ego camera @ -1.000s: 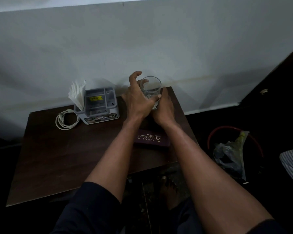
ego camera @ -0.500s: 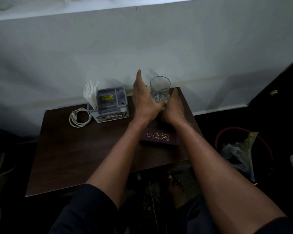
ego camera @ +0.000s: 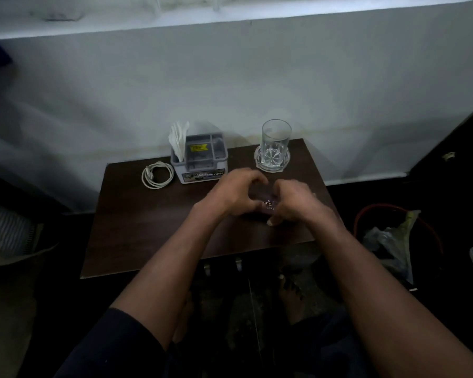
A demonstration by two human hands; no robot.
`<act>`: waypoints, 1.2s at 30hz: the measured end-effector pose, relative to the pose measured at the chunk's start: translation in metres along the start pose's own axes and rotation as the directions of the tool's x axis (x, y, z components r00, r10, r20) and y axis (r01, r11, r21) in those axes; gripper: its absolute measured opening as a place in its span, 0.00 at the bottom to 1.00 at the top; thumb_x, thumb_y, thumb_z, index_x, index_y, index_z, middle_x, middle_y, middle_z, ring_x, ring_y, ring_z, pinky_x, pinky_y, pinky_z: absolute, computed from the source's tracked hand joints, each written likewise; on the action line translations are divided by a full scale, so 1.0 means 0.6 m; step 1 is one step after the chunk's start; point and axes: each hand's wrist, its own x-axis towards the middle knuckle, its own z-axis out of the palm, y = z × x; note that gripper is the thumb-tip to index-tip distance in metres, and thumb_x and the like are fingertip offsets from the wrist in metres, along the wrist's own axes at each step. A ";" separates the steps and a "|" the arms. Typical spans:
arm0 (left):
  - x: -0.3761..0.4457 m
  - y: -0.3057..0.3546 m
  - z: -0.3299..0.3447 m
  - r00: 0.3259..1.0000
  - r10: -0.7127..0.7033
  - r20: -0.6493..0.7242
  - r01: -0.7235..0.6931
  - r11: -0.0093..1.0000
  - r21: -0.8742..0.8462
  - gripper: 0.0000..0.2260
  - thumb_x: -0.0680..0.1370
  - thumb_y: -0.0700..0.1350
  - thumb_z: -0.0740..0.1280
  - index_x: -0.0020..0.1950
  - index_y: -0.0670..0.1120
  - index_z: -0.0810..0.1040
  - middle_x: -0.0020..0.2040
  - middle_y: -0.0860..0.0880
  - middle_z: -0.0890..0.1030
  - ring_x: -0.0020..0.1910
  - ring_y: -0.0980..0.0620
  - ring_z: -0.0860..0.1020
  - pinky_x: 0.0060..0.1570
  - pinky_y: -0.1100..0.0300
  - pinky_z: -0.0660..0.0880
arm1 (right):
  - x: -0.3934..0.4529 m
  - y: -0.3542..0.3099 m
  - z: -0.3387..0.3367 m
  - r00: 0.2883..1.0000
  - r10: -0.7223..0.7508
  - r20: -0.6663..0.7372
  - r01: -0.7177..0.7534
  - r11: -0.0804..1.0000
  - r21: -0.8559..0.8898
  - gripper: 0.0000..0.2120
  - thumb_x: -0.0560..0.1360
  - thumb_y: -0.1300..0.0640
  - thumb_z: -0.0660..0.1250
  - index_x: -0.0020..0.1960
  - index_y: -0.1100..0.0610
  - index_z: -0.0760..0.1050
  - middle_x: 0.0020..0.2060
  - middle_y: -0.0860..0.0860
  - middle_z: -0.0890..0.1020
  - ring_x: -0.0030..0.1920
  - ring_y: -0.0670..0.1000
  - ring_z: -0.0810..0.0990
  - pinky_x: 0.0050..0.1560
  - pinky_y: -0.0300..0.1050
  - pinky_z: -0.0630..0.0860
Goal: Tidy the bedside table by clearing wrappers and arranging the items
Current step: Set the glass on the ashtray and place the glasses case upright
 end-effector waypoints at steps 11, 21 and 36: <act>-0.049 -0.087 -0.019 0.977 -0.210 0.034 0.200 0.962 0.188 0.31 0.68 0.50 0.82 0.70 0.54 0.78 0.66 0.50 0.82 0.65 0.45 0.80 0.61 0.51 0.78 | 0.025 -0.079 0.025 0.942 -0.316 -0.110 0.319 0.948 0.003 0.25 0.65 0.55 0.81 0.60 0.52 0.81 0.55 0.55 0.82 0.57 0.59 0.82 0.54 0.48 0.78; -0.038 -0.100 0.000 0.946 -0.289 -0.148 0.306 0.946 0.110 0.25 0.71 0.57 0.79 0.66 0.53 0.81 0.62 0.50 0.83 0.62 0.44 0.81 0.56 0.50 0.78 | 0.052 -0.066 0.018 0.951 -0.054 -0.305 0.095 0.988 0.122 0.16 0.71 0.61 0.77 0.57 0.58 0.78 0.48 0.57 0.80 0.56 0.65 0.83 0.46 0.48 0.73; -0.016 -0.048 0.031 0.916 -0.348 -0.199 0.325 0.935 -0.140 0.28 0.73 0.47 0.80 0.71 0.45 0.76 0.62 0.42 0.85 0.61 0.38 0.83 0.58 0.49 0.80 | 0.066 -0.104 0.035 0.946 0.071 -0.315 0.110 0.847 0.521 0.16 0.74 0.64 0.71 0.57 0.50 0.88 0.52 0.54 0.90 0.56 0.58 0.86 0.54 0.45 0.81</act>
